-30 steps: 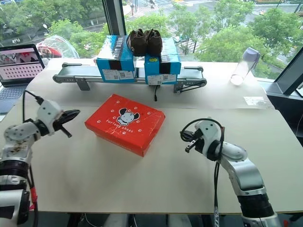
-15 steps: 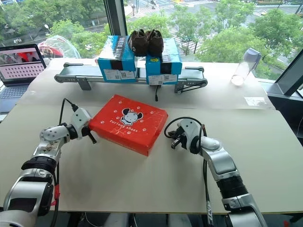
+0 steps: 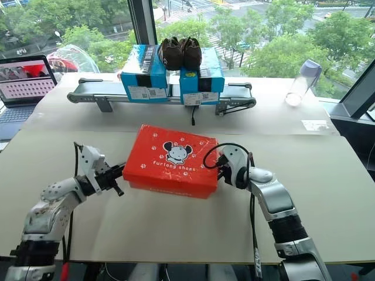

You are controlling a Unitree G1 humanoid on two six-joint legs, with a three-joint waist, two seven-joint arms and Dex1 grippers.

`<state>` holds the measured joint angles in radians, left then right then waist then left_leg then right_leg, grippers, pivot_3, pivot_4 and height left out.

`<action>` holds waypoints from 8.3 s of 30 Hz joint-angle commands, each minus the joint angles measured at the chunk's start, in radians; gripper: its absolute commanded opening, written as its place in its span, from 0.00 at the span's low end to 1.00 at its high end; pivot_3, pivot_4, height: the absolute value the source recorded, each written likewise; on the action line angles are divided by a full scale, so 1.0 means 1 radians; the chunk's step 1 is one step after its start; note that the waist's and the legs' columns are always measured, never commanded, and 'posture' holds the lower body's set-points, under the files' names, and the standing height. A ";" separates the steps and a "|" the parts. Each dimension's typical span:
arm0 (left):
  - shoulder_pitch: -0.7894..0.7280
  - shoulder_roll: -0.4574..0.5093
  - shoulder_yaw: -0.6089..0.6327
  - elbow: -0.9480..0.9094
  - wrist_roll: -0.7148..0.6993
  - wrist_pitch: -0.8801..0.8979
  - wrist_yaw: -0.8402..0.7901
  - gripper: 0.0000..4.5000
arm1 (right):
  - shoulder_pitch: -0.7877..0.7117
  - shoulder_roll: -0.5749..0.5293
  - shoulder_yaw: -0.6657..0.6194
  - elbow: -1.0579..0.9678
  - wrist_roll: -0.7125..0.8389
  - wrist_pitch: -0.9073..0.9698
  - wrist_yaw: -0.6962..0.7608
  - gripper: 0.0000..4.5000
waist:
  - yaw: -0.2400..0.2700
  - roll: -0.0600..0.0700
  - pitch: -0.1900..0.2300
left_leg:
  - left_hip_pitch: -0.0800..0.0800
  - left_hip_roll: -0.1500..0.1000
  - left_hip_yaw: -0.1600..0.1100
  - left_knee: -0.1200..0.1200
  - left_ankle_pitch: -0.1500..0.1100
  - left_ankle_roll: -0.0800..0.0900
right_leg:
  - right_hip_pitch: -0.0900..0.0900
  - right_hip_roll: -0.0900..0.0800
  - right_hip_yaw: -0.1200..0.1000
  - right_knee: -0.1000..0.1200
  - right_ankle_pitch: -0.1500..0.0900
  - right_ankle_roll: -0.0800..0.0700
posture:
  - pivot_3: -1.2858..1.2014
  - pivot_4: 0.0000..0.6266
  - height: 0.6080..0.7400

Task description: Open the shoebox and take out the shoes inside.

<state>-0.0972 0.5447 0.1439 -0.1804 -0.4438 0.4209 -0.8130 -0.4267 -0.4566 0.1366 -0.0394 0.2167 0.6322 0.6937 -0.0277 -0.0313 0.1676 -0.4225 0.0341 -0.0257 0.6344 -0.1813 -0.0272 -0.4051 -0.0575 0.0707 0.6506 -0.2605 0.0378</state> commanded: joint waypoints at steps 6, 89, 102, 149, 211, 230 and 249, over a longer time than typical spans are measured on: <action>0.162 -0.021 -0.006 -0.277 -0.104 0.110 0.042 0.00 | 0.058 -0.043 -0.002 -0.337 0.126 0.154 0.076 0.00 | -0.006 0.000 0.000 | 0.000 0.000 0.000 0.000 0.000 0.000 | 0.000 0.000 0.000 -0.001 0.000 0.000 | 0.52 0.24 1.00; -0.389 0.915 0.366 -0.148 -0.629 0.688 -0.721 0.99 | -0.221 -0.235 -0.150 -0.158 0.630 0.285 0.387 0.00 | -0.018 -0.002 0.009 | -0.001 0.004 0.002 0.004 0.000 0.000 | -0.001 0.003 0.000 0.000 -0.005 0.006 | 0.52 0.24 1.00; -0.207 0.881 0.575 -0.274 -0.646 0.803 -0.641 0.99 | -0.546 -0.078 0.015 0.389 0.201 -0.075 0.366 0.00 | -0.017 -0.001 0.011 | -0.002 0.003 0.002 0.004 0.000 0.000 | -0.006 0.003 0.001 0.008 -0.006 0.004 | 0.52 0.24 1.00; -0.513 0.852 -0.067 -0.026 -0.308 0.388 -0.801 1.00 | -0.422 -0.245 0.379 -0.507 0.058 0.536 0.142 0.91 | -0.016 -0.001 0.013 | -0.012 0.003 0.002 0.008 0.001 -0.001 | -0.018 0.004 0.001 0.015 -0.006 0.000 | 0.52 0.24 1.00; -0.581 0.675 -0.184 -0.001 -0.223 0.347 -0.798 1.00 | -0.214 -0.317 -0.675 -0.083 0.760 0.982 -0.402 0.01 | -0.005 -0.003 0.013 | -0.012 0.013 0.001 0.008 0.000 0.001 | -0.017 0.014 0.001 0.014 -0.002 -0.010 | 0.52 0.24 1.00; -0.584 0.666 -0.180 0.006 -0.193 0.354 -0.801 1.00 | -0.021 -0.362 -0.664 -0.013 0.861 0.982 -0.636 0.39 | -0.021 0.001 0.015 | -0.009 0.013 0.003 0.008 0.000 0.001 | -0.016 0.015 0.006 0.014 -0.005 -0.003 | 0.52 0.24 1.00; -0.533 0.716 -0.113 -0.027 -0.211 0.389 -0.765 1.00 | -0.596 -0.331 -0.268 -0.166 0.957 0.838 -0.040 1.00 | -0.037 0.004 0.017 | -0.009 0.015 0.004 0.007 0.000 0.001 | -0.018 0.017 0.007 0.014 -0.005 -0.003 | 0.52 0.24 1.00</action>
<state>-0.6249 1.2457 -0.0097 -0.1895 -0.6430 0.8081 -1.5836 -0.9799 -0.8036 -0.1502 -0.2059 1.1377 1.4661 0.5845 -0.0645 -0.0268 0.1848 -0.4322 0.0487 -0.0218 0.6413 -0.1812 -0.0258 -0.4230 -0.0406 0.0781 0.6646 -0.2653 0.0343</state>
